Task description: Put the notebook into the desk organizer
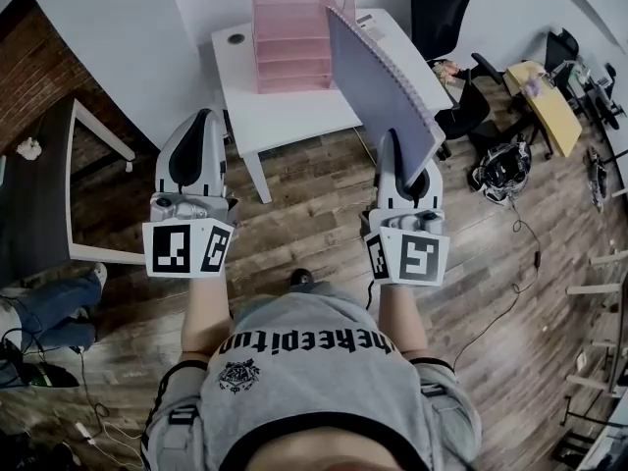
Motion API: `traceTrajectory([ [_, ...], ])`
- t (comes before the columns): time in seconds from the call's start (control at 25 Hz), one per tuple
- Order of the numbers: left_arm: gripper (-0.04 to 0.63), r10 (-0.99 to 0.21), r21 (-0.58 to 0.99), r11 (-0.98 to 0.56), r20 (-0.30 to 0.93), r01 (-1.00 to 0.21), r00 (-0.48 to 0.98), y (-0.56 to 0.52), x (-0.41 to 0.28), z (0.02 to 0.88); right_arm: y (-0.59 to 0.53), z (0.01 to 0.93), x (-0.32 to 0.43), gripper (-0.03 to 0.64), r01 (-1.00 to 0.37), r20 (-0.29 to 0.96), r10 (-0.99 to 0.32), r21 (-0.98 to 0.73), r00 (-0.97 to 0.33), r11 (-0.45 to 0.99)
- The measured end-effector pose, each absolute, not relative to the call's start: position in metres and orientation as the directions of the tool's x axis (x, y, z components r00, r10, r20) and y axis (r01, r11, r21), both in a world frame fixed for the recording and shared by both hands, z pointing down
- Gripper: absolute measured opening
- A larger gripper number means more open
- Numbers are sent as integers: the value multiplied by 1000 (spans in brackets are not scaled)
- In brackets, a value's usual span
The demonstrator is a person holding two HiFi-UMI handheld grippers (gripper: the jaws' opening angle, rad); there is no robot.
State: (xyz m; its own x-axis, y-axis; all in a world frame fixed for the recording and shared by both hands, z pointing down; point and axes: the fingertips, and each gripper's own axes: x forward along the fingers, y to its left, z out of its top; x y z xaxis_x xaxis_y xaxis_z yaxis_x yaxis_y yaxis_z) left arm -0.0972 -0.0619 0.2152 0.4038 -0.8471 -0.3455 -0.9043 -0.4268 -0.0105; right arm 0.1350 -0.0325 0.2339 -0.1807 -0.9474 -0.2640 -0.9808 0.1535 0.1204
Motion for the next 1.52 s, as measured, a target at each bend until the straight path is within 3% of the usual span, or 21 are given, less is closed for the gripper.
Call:
traceTrajectory([
  [0.48,3,-872,2,-391,-321,-921,369,-101,-95,230,-84,244,136,31,-969,-251,-939,135,-236,207],
  [1.0,3,-888,32,-371,-306,-928,344,-179,-100,239,-169,266,115,31,-911,-159,-924,292,-347,292],
  [1.28,3,-897,43,-379,-263,-924,355,-223,-100,260,-210,299,98,31,-817,-62,-897,443,-438,368],
  [1.4,3,-901,46,-381,-241,-923,360,-238,-96,268,-224,319,100,31,-721,45,-890,568,-454,396],
  [1.52,3,-908,52,-376,-221,-925,357,-251,-97,276,-239,329,99,31,-653,75,-889,652,-453,387],
])
